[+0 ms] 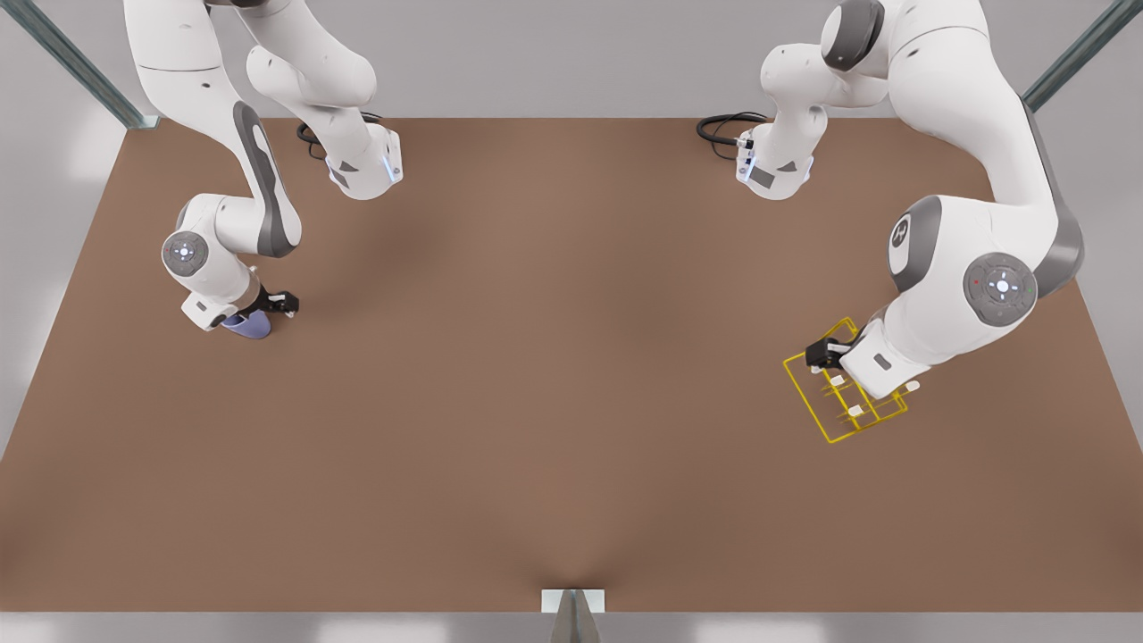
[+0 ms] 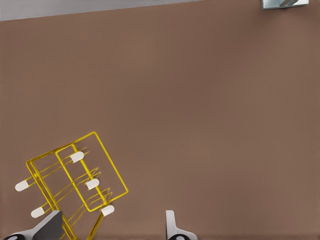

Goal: Place the cup on the cup holder

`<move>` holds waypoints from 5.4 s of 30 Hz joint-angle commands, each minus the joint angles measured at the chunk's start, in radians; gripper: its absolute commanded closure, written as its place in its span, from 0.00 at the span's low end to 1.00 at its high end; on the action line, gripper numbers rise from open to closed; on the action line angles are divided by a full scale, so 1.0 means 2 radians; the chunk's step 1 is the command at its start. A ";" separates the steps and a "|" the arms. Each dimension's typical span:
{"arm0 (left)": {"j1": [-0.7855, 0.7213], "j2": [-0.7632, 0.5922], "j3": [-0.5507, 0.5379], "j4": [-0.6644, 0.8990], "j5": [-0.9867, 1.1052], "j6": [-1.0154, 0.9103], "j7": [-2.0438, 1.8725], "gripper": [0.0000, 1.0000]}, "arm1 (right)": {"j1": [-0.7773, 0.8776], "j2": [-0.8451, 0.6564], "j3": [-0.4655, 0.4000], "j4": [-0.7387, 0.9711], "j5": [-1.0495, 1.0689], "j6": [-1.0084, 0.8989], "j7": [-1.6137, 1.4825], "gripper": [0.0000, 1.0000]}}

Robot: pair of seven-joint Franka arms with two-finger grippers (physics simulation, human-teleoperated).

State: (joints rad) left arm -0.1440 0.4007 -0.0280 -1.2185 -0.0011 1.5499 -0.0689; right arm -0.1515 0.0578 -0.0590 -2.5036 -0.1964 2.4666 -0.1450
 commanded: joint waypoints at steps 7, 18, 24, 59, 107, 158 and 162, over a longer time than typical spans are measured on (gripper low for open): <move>0.000 -0.001 -0.001 0.000 0.001 -0.001 -0.001 0.00 | -0.010 -0.017 0.000 0.000 0.001 -0.012 -0.036 0.00; 0.000 -0.001 -0.001 0.000 -0.001 0.000 -0.001 0.00 | -0.039 -0.014 -0.001 -0.020 -0.006 0.008 -0.071 0.00; 0.000 -0.001 -0.001 0.000 -0.002 -0.001 -0.002 0.00 | -0.044 0.001 -0.003 -0.020 -0.007 0.023 -0.074 0.00; 0.000 -0.002 -0.001 0.000 0.000 -0.001 -0.009 0.00 | 0.054 0.003 0.010 0.062 -0.025 -0.005 -0.074 0.79; -0.005 0.005 -0.001 -0.001 0.001 0.001 -0.025 0.00 | 0.246 0.529 0.285 0.557 0.998 -0.084 -0.675 0.78; -0.169 0.040 0.000 -0.277 -0.072 0.449 -1.169 0.00 | 0.055 0.063 0.012 0.504 0.083 -0.479 -0.001 0.00; -0.192 0.055 -0.004 -0.274 -0.072 0.450 -1.164 0.00 | 0.072 0.060 0.016 0.509 0.081 -0.467 0.004 0.00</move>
State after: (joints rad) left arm -0.5208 0.5068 -0.0346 -1.7668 -0.1444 2.3748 -1.7927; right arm -0.0192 0.1824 -0.0282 -1.4876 -0.0101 1.5778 -0.6651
